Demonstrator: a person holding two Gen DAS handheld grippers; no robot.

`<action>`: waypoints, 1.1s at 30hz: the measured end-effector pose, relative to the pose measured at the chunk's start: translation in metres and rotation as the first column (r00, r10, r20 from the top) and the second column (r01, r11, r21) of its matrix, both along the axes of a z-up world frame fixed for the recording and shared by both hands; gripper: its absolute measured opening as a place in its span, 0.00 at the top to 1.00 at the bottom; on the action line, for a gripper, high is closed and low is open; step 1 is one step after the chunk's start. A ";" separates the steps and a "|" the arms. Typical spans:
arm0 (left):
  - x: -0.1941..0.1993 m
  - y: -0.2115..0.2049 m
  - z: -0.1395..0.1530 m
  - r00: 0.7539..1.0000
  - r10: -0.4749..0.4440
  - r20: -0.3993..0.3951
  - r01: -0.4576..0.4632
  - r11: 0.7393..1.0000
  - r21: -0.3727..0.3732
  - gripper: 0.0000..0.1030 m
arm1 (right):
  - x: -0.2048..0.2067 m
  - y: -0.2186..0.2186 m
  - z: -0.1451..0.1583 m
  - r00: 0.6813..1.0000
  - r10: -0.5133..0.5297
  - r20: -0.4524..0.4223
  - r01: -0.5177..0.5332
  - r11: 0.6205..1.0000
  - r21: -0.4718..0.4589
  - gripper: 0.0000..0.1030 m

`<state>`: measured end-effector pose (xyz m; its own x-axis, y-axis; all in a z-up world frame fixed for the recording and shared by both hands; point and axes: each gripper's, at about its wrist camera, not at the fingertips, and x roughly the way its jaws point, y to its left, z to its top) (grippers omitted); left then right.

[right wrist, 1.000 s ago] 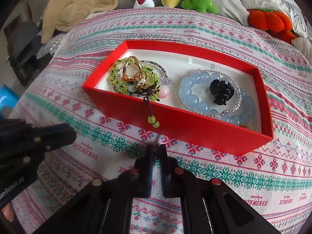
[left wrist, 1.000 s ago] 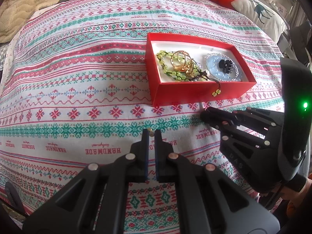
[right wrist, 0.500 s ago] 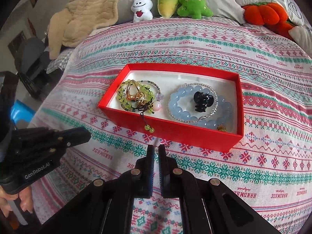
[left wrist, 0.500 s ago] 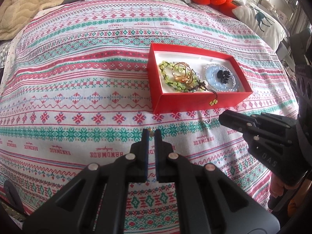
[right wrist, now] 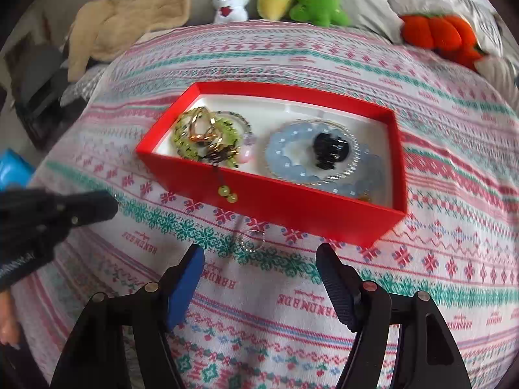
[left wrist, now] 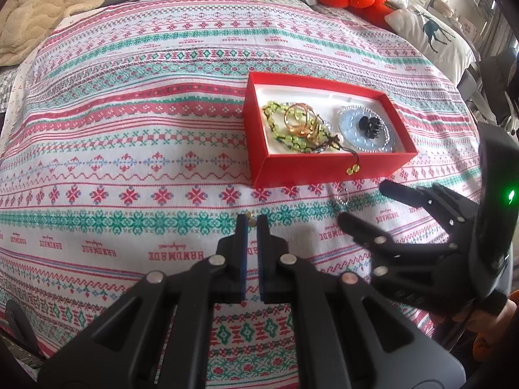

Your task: Organize jewelry

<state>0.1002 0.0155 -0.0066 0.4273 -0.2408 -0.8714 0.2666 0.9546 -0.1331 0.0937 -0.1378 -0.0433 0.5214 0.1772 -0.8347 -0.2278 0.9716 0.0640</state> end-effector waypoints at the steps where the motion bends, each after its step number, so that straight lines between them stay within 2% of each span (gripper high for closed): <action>1: 0.000 0.000 0.000 1.000 -0.001 -0.001 0.001 1.000 0.002 0.94 | 0.001 0.003 -0.003 1.000 0.008 -0.001 -0.008 1.000 -0.007 0.31; 6: -0.001 -0.005 -0.004 1.000 -0.003 -0.006 0.003 1.000 0.004 0.94 | 0.009 0.014 -0.015 1.000 0.013 0.024 -0.012 0.999 -0.048 0.37; 11: -0.003 -0.008 -0.007 1.000 -0.007 -0.011 0.007 1.000 0.012 0.94 | 0.014 0.008 -0.015 0.999 -0.001 0.039 0.003 0.999 -0.053 0.62; 13: -0.003 -0.008 -0.008 1.000 -0.003 -0.013 0.003 1.000 0.011 0.94 | 0.014 0.008 -0.015 0.999 0.004 0.036 -0.002 0.999 -0.046 0.75; 15: -0.003 -0.007 -0.007 1.000 -0.002 -0.011 0.002 1.000 0.009 0.94 | 0.012 0.008 -0.015 0.999 0.014 0.032 -0.013 0.999 -0.040 0.83; 26: 0.001 0.000 0.000 1.000 0.010 -0.002 -0.010 1.000 -0.010 0.94 | 0.003 -0.004 0.000 1.000 0.025 0.017 -0.025 1.000 0.014 0.84; 33: 0.010 0.003 0.017 0.999 0.029 0.028 -0.027 0.998 -0.065 0.94 | -0.006 -0.014 0.032 0.998 0.028 0.051 -0.031 0.997 0.064 0.84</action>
<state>0.1100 0.0186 0.0101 0.4597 -0.2836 -0.8416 0.2447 0.9514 -0.1869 0.0877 -0.1521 -0.0116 0.5559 0.2455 -0.7942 -0.2606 0.9587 0.1140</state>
